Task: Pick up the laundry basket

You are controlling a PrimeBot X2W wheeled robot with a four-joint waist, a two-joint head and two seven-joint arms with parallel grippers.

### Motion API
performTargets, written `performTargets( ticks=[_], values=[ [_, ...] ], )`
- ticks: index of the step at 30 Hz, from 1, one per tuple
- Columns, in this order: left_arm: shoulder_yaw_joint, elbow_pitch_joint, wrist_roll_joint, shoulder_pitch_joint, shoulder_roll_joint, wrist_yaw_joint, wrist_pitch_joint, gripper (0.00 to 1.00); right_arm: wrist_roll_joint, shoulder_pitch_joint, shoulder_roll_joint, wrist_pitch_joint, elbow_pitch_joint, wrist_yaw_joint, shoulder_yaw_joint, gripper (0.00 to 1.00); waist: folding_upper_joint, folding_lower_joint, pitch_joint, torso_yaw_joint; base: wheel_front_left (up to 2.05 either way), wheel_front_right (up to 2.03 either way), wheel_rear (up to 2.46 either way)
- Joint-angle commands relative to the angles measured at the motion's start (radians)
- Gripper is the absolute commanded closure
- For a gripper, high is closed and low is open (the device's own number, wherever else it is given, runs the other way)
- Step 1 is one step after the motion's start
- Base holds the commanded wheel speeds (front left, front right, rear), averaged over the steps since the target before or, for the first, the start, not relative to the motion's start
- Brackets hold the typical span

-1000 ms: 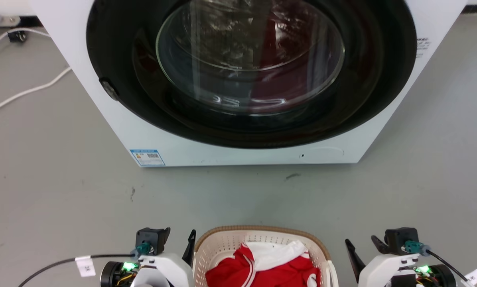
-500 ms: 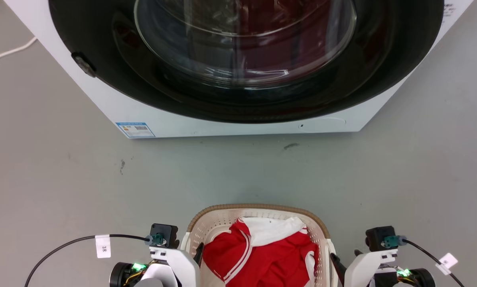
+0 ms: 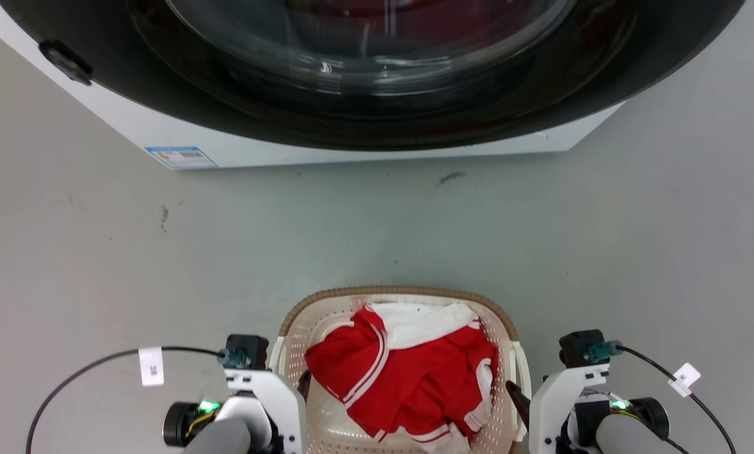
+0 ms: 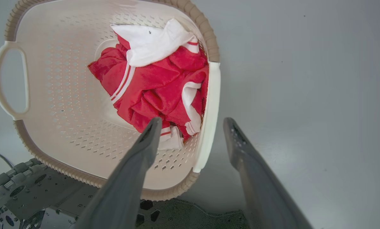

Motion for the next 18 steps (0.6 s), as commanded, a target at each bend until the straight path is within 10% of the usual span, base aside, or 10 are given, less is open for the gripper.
performTargets(
  ticks=[1,18],
  values=[
    [-0.003,0.002,-0.005,-0.022,0.005,0.000,0.000,0.00,0.015,-0.020,0.001,-0.008,0.008,0.000,0.006,0.00,0.0000,0.0000,0.030,-0.001,0.00,0.00,0.00],
    [-0.048,0.027,-0.059,-0.169,0.047,0.000,0.032,0.00,0.147,-0.195,0.001,-0.011,0.154,-0.001,0.171,0.00,0.0000,0.0000,0.219,-0.017,0.00,0.00,0.00]
  ],
)
